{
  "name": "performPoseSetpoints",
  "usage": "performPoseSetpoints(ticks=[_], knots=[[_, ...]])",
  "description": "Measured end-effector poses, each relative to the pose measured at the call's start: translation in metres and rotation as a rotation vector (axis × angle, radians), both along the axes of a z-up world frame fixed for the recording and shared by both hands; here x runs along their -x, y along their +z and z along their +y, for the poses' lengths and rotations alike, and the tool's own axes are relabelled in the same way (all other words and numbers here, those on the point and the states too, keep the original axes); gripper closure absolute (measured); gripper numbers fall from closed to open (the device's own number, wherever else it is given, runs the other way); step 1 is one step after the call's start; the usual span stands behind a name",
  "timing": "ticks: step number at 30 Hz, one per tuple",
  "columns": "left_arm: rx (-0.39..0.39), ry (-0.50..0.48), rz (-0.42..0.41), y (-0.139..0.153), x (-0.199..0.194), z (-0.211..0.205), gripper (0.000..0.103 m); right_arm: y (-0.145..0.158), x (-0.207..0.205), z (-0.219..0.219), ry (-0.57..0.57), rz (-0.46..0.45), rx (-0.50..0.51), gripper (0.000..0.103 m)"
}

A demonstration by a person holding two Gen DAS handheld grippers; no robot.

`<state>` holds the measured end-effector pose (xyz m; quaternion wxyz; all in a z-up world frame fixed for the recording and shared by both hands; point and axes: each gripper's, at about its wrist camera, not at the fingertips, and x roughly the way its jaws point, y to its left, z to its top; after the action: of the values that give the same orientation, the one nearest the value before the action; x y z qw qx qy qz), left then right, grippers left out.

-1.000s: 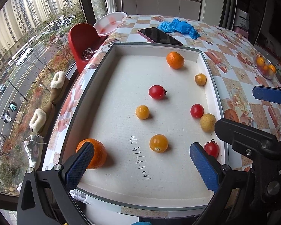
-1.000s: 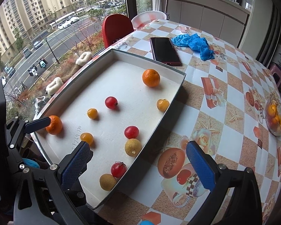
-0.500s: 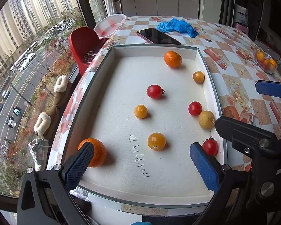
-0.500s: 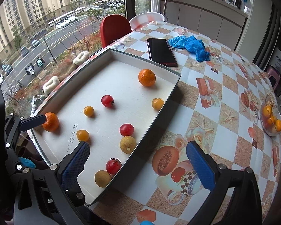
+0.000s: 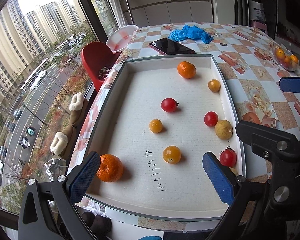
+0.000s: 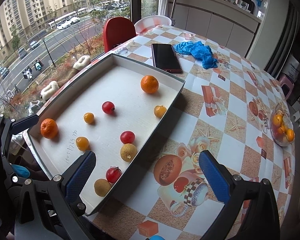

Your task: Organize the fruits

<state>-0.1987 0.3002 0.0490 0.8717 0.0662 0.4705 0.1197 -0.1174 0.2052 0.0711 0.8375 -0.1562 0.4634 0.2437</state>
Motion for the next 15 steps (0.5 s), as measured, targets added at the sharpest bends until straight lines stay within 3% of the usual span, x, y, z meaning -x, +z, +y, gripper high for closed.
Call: performPoseSetpoints(ticks=[15], knots=[[0.025,0.002,0.015,-0.0008,0.0019,0.0014,0.0,0.0011,0.0037,0.003,0.012,0.002,0.001,0.0]])
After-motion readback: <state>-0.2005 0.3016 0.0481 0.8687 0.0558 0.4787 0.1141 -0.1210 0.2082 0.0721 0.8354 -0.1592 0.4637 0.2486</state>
